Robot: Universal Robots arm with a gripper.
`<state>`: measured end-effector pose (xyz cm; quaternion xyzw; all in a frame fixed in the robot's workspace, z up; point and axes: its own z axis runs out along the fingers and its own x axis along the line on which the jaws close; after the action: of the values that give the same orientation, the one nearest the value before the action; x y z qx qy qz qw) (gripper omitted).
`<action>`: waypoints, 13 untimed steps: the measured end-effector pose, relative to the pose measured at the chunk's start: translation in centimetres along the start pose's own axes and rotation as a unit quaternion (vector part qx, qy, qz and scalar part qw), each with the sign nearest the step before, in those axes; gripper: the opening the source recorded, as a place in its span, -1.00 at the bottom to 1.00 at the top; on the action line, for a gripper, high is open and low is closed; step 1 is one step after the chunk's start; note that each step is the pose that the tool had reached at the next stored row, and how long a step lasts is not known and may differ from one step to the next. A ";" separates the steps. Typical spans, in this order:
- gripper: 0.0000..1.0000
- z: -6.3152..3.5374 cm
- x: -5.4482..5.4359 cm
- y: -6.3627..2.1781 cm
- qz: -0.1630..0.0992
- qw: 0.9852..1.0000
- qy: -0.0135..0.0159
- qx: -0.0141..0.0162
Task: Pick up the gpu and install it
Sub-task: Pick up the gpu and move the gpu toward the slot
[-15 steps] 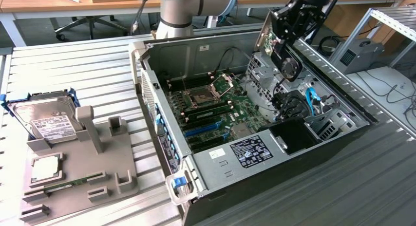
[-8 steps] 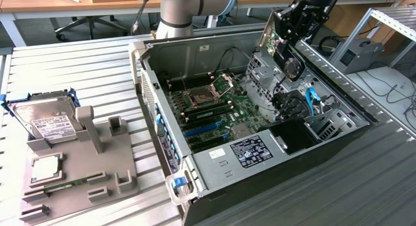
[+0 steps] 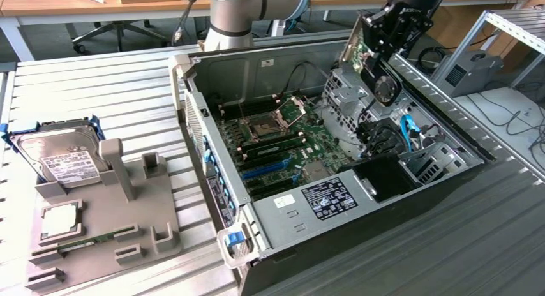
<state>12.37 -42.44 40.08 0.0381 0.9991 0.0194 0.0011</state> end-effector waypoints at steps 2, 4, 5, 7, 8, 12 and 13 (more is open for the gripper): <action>-0.48 0.08 -0.1 0.00 0.000 1.000 0.000 0.000; -0.48 0.15 -0.2 0.02 0.000 1.000 0.000 0.000; -0.48 0.20 -0.3 0.03 0.000 1.000 0.000 0.000; -0.48 0.28 -0.4 0.05 0.000 1.000 0.000 0.000; -0.48 0.31 -0.4 0.05 0.000 1.000 0.000 0.000; -0.48 0.53 -0.6 0.07 0.000 1.000 0.000 0.000; -0.48 0.64 -0.6 0.06 0.000 1.000 0.000 0.000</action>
<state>12.97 -42.39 39.45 0.0381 0.9991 0.0193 0.0010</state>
